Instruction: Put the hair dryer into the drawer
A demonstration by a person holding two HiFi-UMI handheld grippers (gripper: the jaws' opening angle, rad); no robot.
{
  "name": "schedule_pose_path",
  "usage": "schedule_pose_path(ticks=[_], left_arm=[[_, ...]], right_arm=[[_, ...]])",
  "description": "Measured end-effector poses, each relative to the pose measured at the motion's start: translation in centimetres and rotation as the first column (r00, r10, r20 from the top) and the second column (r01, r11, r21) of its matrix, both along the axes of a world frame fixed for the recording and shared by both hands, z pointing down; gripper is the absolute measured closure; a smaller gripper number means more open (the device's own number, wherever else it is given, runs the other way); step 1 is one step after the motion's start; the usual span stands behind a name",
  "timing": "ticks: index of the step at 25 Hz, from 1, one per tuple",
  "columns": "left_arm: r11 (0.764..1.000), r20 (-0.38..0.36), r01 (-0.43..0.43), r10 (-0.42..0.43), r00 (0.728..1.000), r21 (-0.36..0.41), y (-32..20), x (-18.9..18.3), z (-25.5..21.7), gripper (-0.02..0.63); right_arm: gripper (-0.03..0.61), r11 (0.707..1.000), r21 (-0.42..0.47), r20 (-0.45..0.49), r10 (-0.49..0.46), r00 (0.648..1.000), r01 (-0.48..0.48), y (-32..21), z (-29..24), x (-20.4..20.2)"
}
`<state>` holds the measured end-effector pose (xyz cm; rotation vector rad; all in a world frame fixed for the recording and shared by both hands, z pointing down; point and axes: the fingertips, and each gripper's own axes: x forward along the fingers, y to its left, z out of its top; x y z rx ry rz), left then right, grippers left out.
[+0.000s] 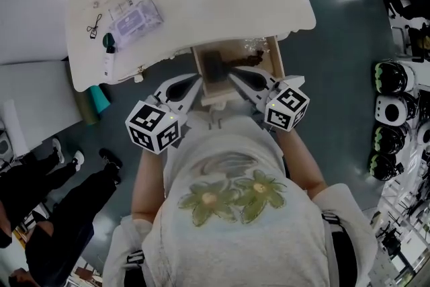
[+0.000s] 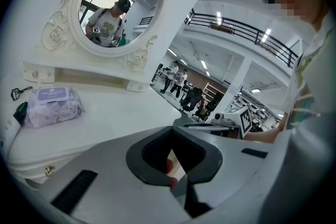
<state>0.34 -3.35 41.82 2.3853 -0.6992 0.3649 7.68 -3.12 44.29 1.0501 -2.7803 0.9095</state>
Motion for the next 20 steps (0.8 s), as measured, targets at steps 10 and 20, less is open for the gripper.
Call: schedule_pose_path(ticks=[10, 20], left_arm=[[0.998, -0.051, -0.056, 0.057, 0.997, 0.008, 1.8, 1.8, -1.2, 0.604], [0.996, -0.046, -0.08, 0.082, 0.996, 0.028, 3.3, 1.7, -1.9, 0.604]], right_arm=[[0.554, 0.992, -0.11, 0.358, 0.102, 0.928, -0.067, 2.9, -3.5, -1.2], [0.555, 0.992, -0.037, 0.199, 0.128, 0.972, -0.123, 4.2, -4.2, -1.1]])
